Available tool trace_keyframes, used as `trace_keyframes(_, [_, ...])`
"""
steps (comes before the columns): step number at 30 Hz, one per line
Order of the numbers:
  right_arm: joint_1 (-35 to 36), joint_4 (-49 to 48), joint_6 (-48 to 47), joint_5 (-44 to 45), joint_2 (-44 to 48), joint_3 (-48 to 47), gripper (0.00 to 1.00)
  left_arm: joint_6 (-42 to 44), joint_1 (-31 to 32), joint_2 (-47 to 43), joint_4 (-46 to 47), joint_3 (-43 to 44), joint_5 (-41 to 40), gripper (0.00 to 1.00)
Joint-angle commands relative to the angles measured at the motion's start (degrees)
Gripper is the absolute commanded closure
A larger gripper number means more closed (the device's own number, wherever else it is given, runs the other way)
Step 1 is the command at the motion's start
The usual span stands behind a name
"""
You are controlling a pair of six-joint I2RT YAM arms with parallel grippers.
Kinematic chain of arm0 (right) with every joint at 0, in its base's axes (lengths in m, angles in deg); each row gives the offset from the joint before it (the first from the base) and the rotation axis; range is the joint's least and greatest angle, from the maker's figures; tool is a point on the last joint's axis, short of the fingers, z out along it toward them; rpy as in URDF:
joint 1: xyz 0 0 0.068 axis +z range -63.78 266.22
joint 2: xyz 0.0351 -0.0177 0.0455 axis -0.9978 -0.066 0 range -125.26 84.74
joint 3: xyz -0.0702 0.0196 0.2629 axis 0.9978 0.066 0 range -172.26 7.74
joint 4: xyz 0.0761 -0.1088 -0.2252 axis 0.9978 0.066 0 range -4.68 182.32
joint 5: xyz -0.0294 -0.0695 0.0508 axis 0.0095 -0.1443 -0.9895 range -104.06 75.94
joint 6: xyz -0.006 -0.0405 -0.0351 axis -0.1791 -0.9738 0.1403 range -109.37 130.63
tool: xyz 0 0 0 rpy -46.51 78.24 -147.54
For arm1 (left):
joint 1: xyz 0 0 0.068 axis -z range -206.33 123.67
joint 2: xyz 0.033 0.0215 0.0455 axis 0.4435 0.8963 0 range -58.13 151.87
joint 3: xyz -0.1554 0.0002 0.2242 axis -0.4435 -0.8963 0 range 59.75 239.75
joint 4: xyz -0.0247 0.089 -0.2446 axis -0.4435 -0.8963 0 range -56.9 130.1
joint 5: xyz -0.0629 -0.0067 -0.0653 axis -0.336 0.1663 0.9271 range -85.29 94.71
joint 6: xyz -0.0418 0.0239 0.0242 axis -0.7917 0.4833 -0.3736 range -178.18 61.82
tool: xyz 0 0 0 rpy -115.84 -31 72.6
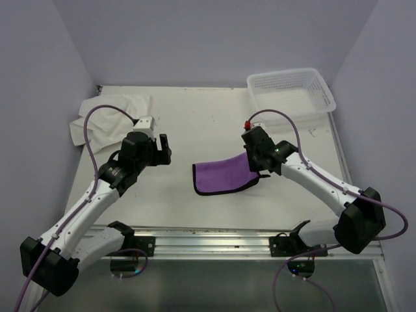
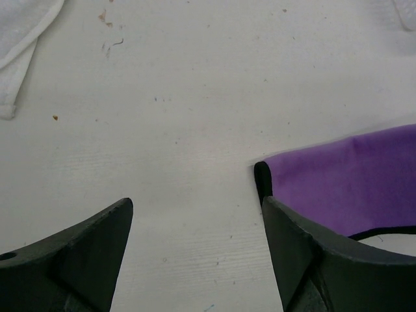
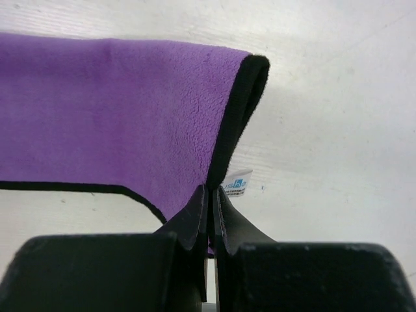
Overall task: Roll the towels
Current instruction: Fold the towel
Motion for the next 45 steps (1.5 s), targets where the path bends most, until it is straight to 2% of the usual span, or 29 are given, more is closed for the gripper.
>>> trace_keyframes(1, [0.2, 2.4, -2.1, -3.2, -3.0, -6.6, 1.00, 1.1, -0.3, -1.5, 1.1, -0.6, -0.5, 0.15])
trace_keyframes(13, [10.0, -1.7, 2.4, -10.0, -14.9, -14.9, 1.00, 0.7, -1.6, -2.9, 2.3, -1.5, 0.7, 0.13])
trace_keyframes(23, [15.7, -0.8, 3.7, -9.5, -21.8, -22.4, 1.00, 0.1, -2.8, -5.1, 2.4, -1.9, -0.3, 0.13])
trace_keyframes(38, [16.7, -1.5, 4.3, -10.8, -27.6, -24.8, 1.00, 0.0, -3.1, -5.3, 2.5, -2.1, 0.1, 0.12])
trace_keyframes(45, [16.6, 4.1, 2.2, -2.4, -24.3, -25.6, 1.00, 0.1, -3.1, -5.0, 2.6, -2.1, 0.1, 0.12])
